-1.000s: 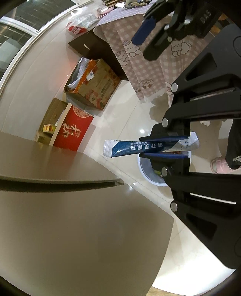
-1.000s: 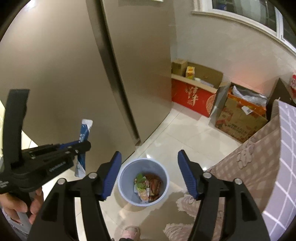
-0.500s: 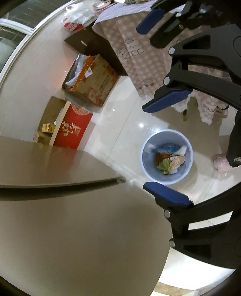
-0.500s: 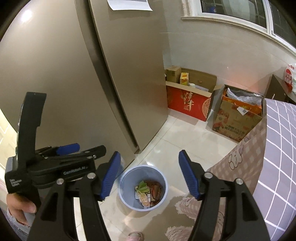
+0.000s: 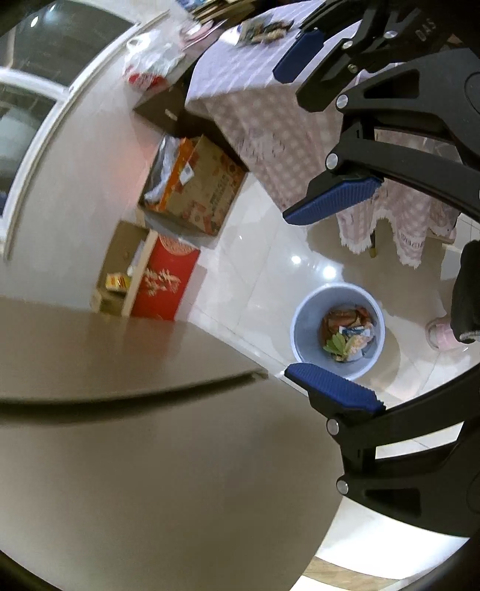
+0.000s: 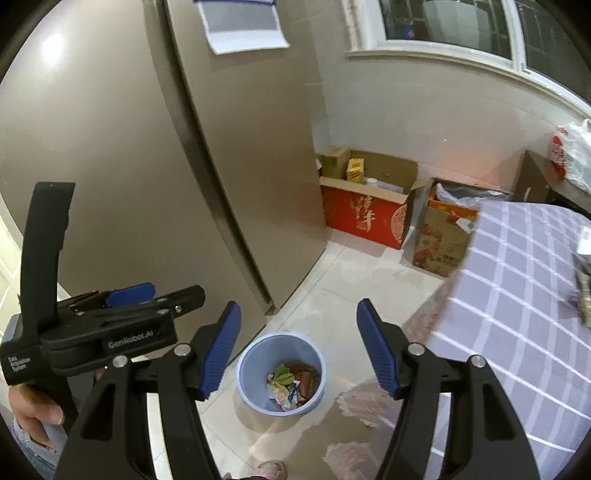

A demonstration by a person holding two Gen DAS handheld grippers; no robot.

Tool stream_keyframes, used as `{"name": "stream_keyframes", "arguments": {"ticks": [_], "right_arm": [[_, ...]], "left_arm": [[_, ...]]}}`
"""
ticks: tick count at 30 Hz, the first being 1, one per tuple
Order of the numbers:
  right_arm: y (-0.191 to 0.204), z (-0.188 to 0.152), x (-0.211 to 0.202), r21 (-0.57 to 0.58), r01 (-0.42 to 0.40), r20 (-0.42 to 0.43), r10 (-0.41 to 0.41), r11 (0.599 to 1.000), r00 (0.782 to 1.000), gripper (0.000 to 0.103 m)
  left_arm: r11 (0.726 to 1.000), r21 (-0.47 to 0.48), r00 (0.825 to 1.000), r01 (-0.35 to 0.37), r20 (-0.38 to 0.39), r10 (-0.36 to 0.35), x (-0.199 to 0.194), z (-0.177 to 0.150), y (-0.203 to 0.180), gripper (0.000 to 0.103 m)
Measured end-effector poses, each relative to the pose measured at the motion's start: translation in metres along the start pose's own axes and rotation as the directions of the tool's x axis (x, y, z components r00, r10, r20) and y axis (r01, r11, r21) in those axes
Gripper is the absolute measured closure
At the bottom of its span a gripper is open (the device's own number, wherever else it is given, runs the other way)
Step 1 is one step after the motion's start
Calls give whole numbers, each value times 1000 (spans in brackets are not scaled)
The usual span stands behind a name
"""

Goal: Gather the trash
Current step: 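Move both open tools back to the table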

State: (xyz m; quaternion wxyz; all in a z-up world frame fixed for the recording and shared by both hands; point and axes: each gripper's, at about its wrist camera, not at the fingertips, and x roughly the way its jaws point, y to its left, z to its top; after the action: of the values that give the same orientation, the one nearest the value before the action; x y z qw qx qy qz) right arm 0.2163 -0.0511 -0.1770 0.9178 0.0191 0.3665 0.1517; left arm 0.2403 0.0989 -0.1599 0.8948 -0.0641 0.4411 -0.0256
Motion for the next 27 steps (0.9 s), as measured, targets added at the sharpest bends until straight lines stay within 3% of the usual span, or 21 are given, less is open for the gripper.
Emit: {"name": "stream_keyframes", "arguments": {"ticks": [6,11,17,21,23,27], "right_arm": [[-56,-3,-54,64,62,51,-65,996,997,38],[-125,-15,-100,140,160,75,-172,977,982,37],[-208,-32,-136,232,270,58,-291,934,955,37],[-255,-40,-144,293,295,31,-318,909,948,37],[-274,-40,-139,316,298,12,-317,901,948,37],[-303,-42,-120,365,255,-20,-266,896,964,37]], "left_arm": [[991,91,995,97,22,-99,-19,-1,-76,27],[959,152,971,238,-6,-239,-19,-2,-157,27],[921,239,951,308,-37,-308,-7,-5,-246,27],[905,219,932,363,-72,-356,11,0,-278,27],[907,208,930,367,-90,-355,26,4,-292,27],[908,173,923,381,-130,-363,52,7,-308,36]]}}
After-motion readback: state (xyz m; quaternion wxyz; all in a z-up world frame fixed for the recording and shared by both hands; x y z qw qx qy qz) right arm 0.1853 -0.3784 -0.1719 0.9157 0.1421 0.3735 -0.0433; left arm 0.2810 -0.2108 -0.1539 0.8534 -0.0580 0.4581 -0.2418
